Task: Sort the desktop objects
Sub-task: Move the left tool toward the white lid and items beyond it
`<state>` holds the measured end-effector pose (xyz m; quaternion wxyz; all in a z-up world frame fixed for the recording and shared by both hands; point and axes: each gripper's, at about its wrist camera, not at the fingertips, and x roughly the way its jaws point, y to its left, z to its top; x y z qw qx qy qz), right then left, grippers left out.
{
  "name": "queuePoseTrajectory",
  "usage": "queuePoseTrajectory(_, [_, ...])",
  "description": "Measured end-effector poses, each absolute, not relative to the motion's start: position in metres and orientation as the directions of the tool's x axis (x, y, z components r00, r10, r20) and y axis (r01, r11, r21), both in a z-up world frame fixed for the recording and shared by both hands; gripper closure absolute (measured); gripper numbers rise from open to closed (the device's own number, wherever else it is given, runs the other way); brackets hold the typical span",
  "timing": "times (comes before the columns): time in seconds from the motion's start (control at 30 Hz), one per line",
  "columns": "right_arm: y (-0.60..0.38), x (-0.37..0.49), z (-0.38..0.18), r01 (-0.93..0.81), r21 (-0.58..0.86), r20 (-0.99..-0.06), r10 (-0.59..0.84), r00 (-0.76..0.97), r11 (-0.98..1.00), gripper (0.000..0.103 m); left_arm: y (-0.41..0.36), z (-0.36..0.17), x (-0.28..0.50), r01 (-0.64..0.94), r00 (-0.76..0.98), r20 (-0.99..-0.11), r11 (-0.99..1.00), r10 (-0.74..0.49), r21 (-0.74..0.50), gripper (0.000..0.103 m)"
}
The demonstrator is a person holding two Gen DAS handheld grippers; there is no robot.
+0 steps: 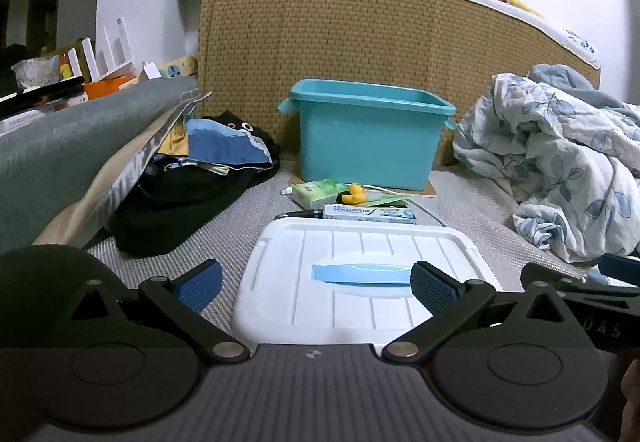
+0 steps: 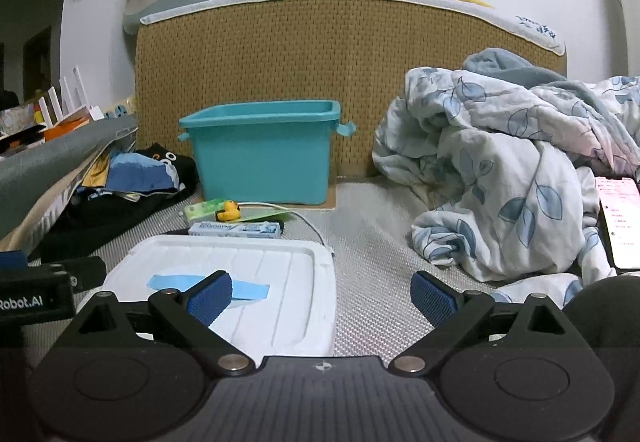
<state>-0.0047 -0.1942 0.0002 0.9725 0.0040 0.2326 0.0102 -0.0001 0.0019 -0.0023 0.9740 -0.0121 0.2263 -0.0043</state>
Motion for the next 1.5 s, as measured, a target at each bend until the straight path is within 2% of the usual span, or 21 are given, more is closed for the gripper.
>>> queuePoseTrajectory(0.47, [-0.193,-0.004,-0.007,-0.018,-0.014,-0.494,0.009,0.870,1.000,0.006,0.002,-0.008,-0.003,0.013,0.890,-0.456,1.000,-0.014,-0.005,0.000])
queuePoseTrajectory(0.77, [-0.195,-0.005,-0.009,-0.011,-0.017,-0.493,0.001,0.870,1.000,0.011,0.002,-0.010,0.002,0.028,0.880,-0.474,1.000,-0.020,0.010,0.000])
queuePoseTrajectory(0.9, [-0.194,-0.004,-0.009,-0.037,-0.007,-0.504,0.029,0.863,0.999,0.022,0.003,-0.011,0.004,0.030,0.880,-0.475,1.000,-0.025,0.003,0.000])
queuePoseTrajectory(1.07, [-0.195,-0.004,-0.009,-0.039,0.019,-0.516,0.043,0.855,0.999,0.026,0.001,-0.014,0.002,0.042,0.878,-0.477,0.999,-0.037,0.001,0.000])
queuePoseTrajectory(1.23, [-0.199,-0.001,-0.012,-0.027,0.051,-0.543,0.051,0.838,0.998,0.035,0.001,-0.013,0.002,0.057,0.880,-0.472,0.998,-0.053,-0.006,0.000])
queuePoseTrajectory(1.4, [-0.198,-0.001,-0.013,-0.034,0.059,-0.549,0.061,0.834,0.998,0.038,0.002,-0.016,0.000,0.062,0.881,-0.470,0.998,-0.058,-0.008,0.001])
queuePoseTrajectory(1.5, [-0.195,-0.001,-0.014,-0.048,0.045,-0.553,0.065,0.831,0.998,0.044,0.002,-0.016,0.000,0.068,0.879,-0.473,0.998,-0.064,-0.008,0.005])
